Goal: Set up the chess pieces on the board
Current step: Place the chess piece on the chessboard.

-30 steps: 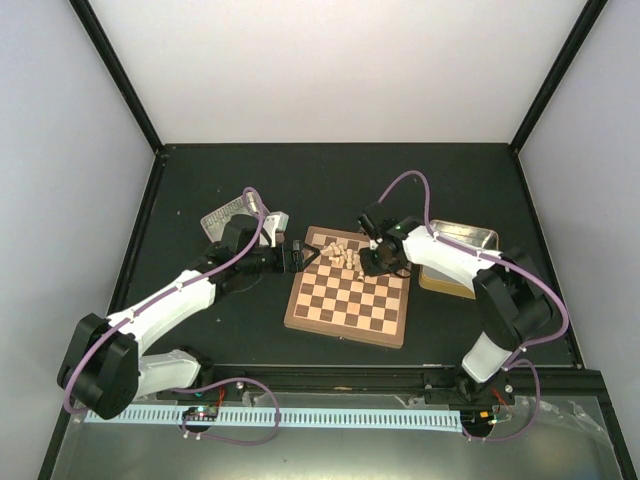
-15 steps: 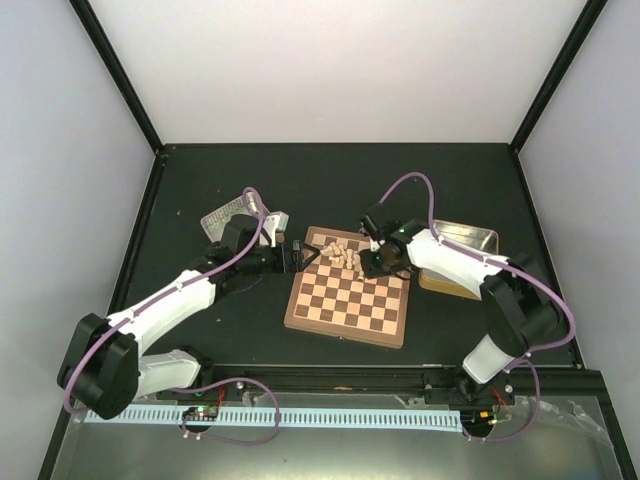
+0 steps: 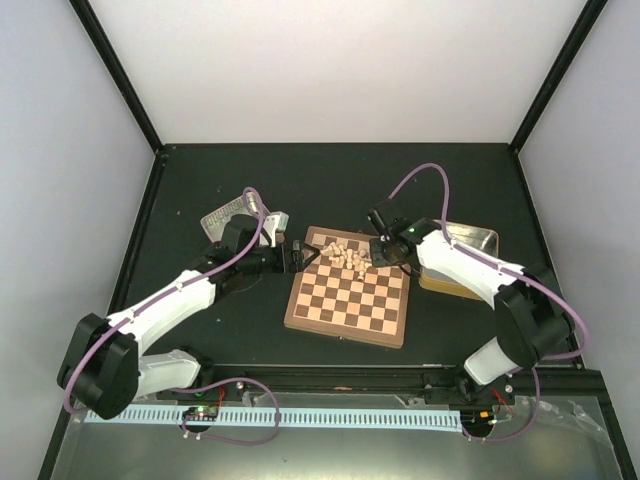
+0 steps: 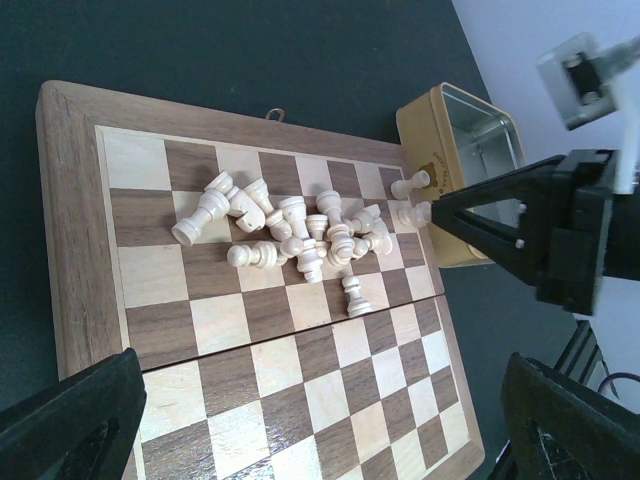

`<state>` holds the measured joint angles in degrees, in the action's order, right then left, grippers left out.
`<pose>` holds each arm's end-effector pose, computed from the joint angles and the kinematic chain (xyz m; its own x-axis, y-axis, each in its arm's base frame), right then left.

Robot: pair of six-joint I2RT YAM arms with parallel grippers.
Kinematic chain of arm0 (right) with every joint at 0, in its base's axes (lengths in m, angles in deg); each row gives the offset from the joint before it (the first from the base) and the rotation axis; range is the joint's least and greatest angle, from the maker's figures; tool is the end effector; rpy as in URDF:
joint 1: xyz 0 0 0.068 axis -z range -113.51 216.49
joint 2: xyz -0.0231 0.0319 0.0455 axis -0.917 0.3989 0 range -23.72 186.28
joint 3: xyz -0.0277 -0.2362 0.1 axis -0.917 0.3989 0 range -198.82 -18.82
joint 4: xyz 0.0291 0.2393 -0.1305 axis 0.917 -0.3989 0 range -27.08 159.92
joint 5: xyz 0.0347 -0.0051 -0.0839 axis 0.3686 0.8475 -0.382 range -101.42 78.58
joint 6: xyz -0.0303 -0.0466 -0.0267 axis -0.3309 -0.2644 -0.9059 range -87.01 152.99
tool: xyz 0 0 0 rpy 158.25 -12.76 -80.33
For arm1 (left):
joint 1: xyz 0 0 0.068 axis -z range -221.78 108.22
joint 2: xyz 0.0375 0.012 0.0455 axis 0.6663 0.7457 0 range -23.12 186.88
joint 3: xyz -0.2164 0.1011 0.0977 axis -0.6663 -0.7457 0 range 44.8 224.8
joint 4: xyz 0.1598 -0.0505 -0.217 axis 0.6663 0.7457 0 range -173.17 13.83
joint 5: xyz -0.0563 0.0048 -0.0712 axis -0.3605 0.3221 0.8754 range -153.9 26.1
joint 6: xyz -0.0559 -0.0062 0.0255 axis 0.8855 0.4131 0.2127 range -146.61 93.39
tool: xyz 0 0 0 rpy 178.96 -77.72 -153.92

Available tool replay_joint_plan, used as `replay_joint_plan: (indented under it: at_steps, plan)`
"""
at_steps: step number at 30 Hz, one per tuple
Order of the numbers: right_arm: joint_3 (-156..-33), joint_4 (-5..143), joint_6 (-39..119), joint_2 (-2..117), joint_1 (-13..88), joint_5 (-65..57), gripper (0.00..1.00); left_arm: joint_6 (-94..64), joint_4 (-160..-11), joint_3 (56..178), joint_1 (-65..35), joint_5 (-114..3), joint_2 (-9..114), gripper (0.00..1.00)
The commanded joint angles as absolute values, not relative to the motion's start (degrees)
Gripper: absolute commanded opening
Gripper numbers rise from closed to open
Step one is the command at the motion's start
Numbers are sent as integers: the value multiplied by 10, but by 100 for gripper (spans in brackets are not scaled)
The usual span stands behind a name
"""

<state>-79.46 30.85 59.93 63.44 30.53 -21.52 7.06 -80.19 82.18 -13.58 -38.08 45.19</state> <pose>0.2601 0.1786 0.1911 -0.8924 -0.0964 -0.4408 -0.1291 0.9906 0.0448 0.2345 -0.1487 0.1986 -0.8216 -0.1256 -0.5560 0.3467 0.6641 -0.6624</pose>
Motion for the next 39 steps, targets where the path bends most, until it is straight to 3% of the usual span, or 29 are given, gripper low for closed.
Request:
replay_joint_plan:
  at_steps: [1,23,27,32,39]
  plan:
    - [-784,314,627,663,319,-247,8,71,-814,829,-133,-374,449,99]
    - [-783,358,627,723,338,-218,13,67,-806,830,-133,-379,452,99]
    - [-785,353,626,717,339,-214,18,68,-807,830,-133,-380,453,99]
    - [-784,355,630,691,339,-218,33,67,-806,831,-134,-379,452,99]
    - [-778,348,631,658,338,-190,35,68,-808,831,-133,-378,452,99]
